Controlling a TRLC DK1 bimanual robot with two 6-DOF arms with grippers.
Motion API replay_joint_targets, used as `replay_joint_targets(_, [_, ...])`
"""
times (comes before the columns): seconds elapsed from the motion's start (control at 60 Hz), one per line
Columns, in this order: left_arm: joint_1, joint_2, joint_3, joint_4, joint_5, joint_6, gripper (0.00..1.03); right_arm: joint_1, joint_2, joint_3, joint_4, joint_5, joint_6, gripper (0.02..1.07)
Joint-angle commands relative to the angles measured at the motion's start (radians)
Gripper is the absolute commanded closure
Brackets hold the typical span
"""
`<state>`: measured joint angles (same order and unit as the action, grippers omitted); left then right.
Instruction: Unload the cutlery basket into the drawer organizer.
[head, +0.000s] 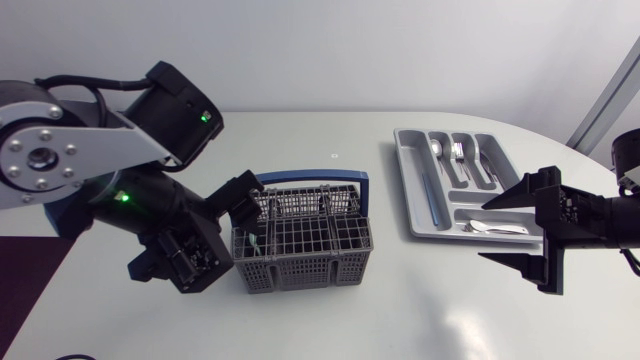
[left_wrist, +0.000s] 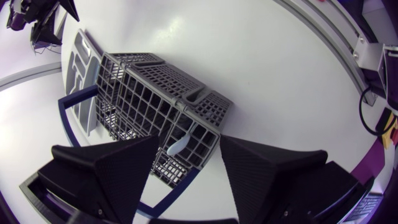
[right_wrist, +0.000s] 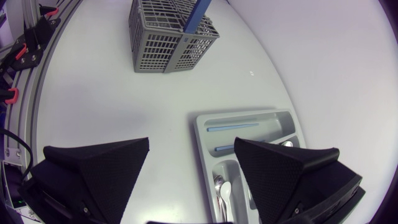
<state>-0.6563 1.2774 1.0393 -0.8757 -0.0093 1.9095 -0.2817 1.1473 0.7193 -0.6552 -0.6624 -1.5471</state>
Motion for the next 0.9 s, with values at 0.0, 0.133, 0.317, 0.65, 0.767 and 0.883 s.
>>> replay_joint_targets(0.0, [-0.005, 0.053, 0.068, -0.032, -0.018, 0.085, 0.30, 0.013, -0.008, -0.032, -0.015, -0.009, 0.016, 0.08])
replay_joint_targets(0.133, [-0.003, 0.103, 0.119, -0.068, -0.040, 0.123, 0.31, 0.018, -0.008, -0.037, -0.015, -0.016, 0.018, 0.08])
replay_joint_targets(0.317, [-0.003, 0.148, 0.156, -0.086, -0.060, 0.158, 0.35, 0.027, -0.009, -0.029, -0.015, -0.026, 0.019, 0.08])
replay_joint_targets(0.65, [-0.002, 0.224, 0.189, -0.103, -0.061, 0.186, 0.46, 0.044, 0.008, -0.018, -0.006, -0.039, 0.021, 0.08])
replay_joint_targets(0.767, [0.000, 0.240, 0.196, -0.112, -0.064, 0.197, 0.62, 0.044, 0.009, -0.015, -0.006, -0.042, 0.021, 0.08])
replay_joint_targets(0.883, [-0.003, 0.247, 0.211, -0.121, -0.067, 0.200, 0.93, 0.044, 0.012, -0.017, -0.003, -0.043, 0.019, 0.08])
